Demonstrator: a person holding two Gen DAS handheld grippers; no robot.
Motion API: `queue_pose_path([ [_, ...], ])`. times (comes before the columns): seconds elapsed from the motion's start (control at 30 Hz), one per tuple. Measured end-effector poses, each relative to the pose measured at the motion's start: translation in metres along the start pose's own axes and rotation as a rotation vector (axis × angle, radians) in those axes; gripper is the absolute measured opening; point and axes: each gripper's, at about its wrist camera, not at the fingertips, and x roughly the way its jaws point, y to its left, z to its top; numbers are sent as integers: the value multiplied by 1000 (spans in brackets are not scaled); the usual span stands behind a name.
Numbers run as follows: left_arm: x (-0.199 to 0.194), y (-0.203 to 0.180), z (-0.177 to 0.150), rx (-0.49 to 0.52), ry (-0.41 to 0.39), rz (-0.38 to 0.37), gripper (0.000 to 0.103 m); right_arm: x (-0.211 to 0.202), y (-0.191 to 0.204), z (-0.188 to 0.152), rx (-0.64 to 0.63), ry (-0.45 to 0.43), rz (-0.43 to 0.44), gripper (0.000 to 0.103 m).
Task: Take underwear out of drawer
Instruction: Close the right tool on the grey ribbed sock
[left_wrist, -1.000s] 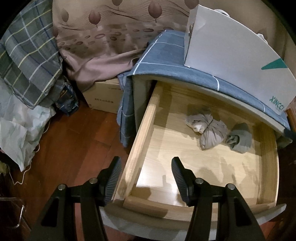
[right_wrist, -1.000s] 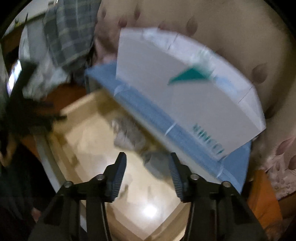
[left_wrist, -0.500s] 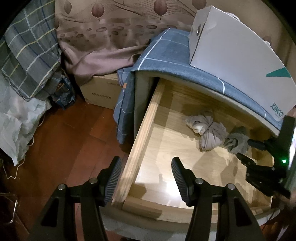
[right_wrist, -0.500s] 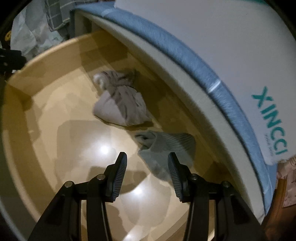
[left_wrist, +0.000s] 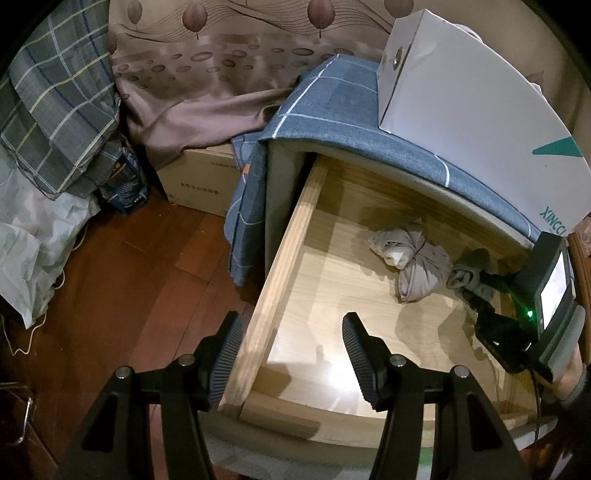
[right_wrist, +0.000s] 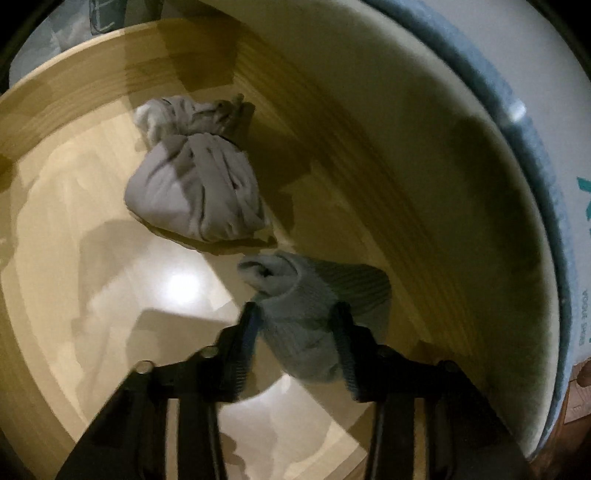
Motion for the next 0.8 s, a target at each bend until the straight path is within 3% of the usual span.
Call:
queue_pose_path([
  [0.03,0,0,0,1,0,0,57,0,-2,-1,11,1,4,27],
  [0.1,0,0,0,0,0,0,57,1,-8,-2,49,12,8,13],
  [0.27,0,0,0,-5,-3,-1,57,-1,-21,-5,133,50,65,7],
  [0.8,-1,-1,2,-6,-9,-2,57,-18,-25,-36,275,288,280,6],
])
